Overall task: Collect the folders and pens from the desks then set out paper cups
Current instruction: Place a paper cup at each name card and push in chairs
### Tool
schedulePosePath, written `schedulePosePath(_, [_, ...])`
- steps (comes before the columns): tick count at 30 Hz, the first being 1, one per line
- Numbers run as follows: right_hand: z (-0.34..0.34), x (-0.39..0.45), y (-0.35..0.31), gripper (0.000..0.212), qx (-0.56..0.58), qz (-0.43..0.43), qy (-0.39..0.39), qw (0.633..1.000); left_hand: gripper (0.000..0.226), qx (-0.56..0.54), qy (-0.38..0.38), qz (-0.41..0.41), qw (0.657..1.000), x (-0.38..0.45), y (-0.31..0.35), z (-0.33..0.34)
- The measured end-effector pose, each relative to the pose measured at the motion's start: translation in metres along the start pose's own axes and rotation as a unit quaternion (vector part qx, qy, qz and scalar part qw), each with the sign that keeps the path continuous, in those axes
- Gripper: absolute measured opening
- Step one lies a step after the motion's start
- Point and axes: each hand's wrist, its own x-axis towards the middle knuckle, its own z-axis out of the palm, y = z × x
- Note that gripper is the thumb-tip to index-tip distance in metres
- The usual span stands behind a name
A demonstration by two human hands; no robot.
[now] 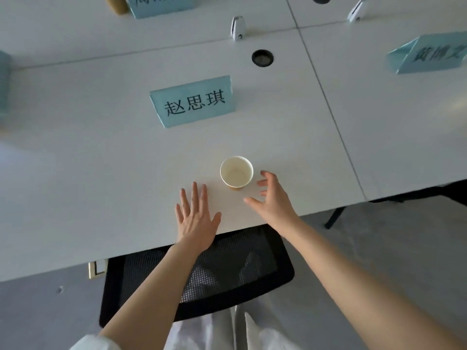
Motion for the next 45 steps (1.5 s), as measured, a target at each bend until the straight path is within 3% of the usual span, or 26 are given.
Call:
schedulePosePath(7, [0.011,0.040,0.001,0.089,-0.012,-0.064,-0.038,0.997,0.078,-0.002,0.029,-0.034,0.999,0.007,0.002,0.018])
schedulePosePath(13, [0.019,0.047,0.002,0.066,0.006,-0.058,-0.030,0.998,0.081,0.011,0.051,-0.024,0.998,0.007,-0.003,0.025])
schedulePosePath(21, [0.002,0.056,0.003,0.064,0.010,-0.031,-0.029,0.999,0.086,-0.013,0.132,-0.058,0.990,0.049,0.007,0.006])
schedulePosePath(28, [-0.042,0.116,-0.015,0.061,-0.002,-0.035,0.037,0.999,0.081,-0.022,0.156,-0.069,0.985,0.133,0.041,-0.026])
schedulePosePath(38, [-0.052,0.225,-0.053,0.061,0.032,-0.044,0.099,0.994,0.082,0.015,0.209,-0.081,0.974,0.139,0.045,-0.013])
schedulePosePath(45, [-0.040,0.255,-0.063,0.062,0.034,-0.041,0.099,0.994,0.081,0.022,0.211,-0.081,0.974,0.142,0.044,-0.013])
